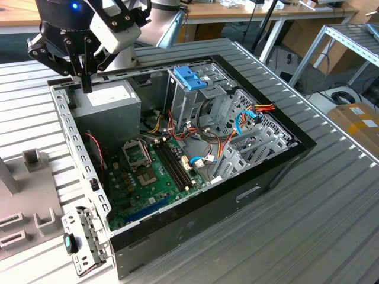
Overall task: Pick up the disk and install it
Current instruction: 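Reach for the disk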
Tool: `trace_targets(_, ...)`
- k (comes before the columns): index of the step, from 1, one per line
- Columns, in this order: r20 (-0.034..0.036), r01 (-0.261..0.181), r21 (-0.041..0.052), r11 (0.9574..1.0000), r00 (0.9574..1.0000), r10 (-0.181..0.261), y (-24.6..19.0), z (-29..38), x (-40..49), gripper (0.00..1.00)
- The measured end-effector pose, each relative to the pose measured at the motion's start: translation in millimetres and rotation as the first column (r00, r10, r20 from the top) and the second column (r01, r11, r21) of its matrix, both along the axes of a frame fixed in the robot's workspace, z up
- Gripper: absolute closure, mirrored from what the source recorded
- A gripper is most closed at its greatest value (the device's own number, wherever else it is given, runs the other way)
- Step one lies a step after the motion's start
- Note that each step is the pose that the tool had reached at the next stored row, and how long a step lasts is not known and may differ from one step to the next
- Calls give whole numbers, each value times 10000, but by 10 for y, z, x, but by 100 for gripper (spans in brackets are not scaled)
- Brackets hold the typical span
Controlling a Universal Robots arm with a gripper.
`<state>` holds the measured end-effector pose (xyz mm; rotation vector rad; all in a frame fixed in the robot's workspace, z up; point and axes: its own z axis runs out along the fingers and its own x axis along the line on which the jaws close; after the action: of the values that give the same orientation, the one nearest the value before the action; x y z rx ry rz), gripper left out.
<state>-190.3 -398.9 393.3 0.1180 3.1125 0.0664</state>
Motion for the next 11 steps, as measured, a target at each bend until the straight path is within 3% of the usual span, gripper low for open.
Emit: trace_targets(11,1,0,0,10000,10000,0,0,0,-31,89)
